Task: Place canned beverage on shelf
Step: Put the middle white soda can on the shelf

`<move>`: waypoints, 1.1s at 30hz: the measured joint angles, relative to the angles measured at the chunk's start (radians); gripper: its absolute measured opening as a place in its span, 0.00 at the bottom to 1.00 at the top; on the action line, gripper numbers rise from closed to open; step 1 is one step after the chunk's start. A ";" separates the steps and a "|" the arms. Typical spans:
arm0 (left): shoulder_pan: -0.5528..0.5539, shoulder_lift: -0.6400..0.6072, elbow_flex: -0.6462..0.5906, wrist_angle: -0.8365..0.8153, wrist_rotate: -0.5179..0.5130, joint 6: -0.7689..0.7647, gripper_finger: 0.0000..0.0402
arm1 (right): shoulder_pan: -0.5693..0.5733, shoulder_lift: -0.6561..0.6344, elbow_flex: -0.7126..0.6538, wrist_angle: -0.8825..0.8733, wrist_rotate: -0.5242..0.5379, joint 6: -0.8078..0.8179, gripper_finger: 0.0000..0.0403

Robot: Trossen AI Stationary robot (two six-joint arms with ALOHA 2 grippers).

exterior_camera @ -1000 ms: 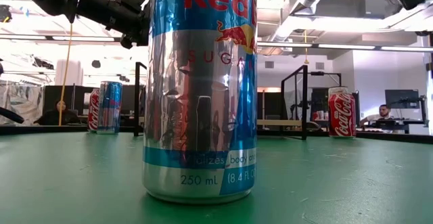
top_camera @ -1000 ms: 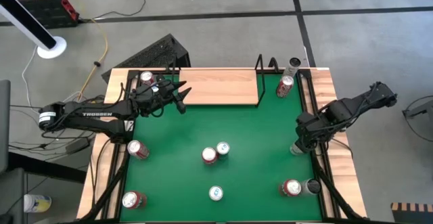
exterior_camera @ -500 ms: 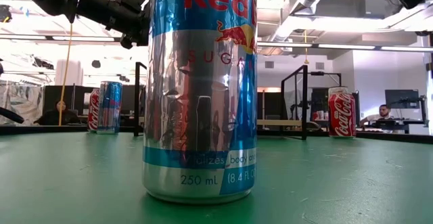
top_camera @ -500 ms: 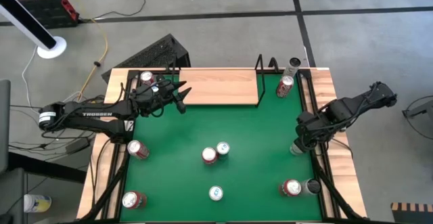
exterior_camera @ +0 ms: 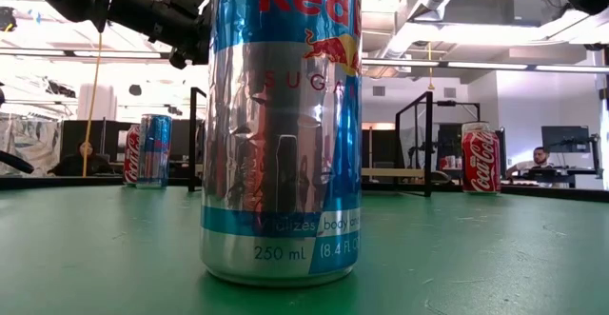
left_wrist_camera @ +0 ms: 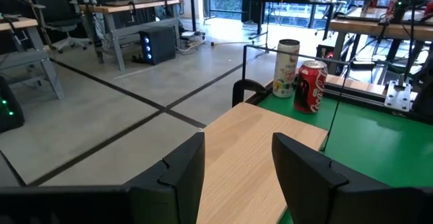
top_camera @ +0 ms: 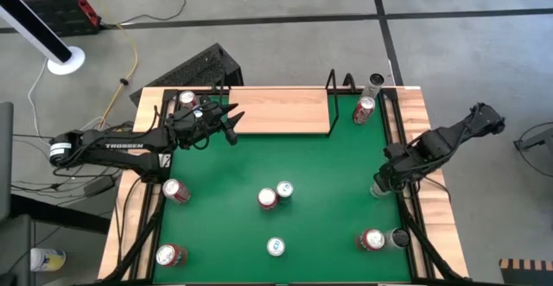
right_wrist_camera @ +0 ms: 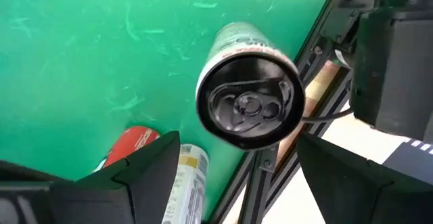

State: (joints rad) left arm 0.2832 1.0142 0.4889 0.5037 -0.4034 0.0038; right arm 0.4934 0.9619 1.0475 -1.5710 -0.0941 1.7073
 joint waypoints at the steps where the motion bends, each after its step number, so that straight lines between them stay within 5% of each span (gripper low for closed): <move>1: 0.000 0.000 0.000 0.000 0.000 0.000 0.39 | 0.001 0.000 -0.006 0.000 0.001 0.004 0.80; 33: 0.000 0.000 0.000 -0.028 0.001 -0.008 0.39 | -0.015 0.008 -0.111 0.061 0.125 -0.057 0.80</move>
State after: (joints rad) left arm 0.2832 1.0144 0.4892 0.4754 -0.4023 -0.0044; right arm 0.4785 0.9699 0.9367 -1.5096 0.0305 1.6501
